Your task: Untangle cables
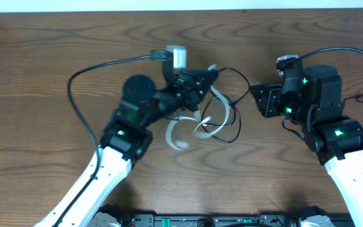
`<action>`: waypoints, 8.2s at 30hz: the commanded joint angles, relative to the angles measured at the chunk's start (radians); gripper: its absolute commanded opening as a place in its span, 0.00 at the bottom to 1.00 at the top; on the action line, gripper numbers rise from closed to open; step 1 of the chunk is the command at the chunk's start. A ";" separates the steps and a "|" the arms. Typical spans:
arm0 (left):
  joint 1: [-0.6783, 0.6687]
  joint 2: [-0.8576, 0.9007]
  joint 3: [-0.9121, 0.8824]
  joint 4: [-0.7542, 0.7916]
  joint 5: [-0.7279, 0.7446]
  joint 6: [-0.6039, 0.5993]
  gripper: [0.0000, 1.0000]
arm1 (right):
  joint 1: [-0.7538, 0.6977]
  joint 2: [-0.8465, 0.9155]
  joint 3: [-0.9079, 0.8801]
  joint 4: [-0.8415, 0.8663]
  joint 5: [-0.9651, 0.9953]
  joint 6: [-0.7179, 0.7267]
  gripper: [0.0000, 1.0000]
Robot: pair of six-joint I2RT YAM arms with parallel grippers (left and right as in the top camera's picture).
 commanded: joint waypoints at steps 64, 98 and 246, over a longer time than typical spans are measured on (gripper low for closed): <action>-0.114 0.049 0.014 -0.552 -0.257 0.133 0.49 | -0.104 -0.011 0.019 0.157 0.544 -0.203 0.01; -0.114 0.049 0.006 -0.646 -0.389 0.132 0.49 | -0.941 0.058 0.035 0.232 0.263 0.251 0.01; -0.114 0.049 -0.006 -0.897 -0.640 0.132 0.49 | -0.514 0.661 0.078 -0.057 0.462 -0.099 0.01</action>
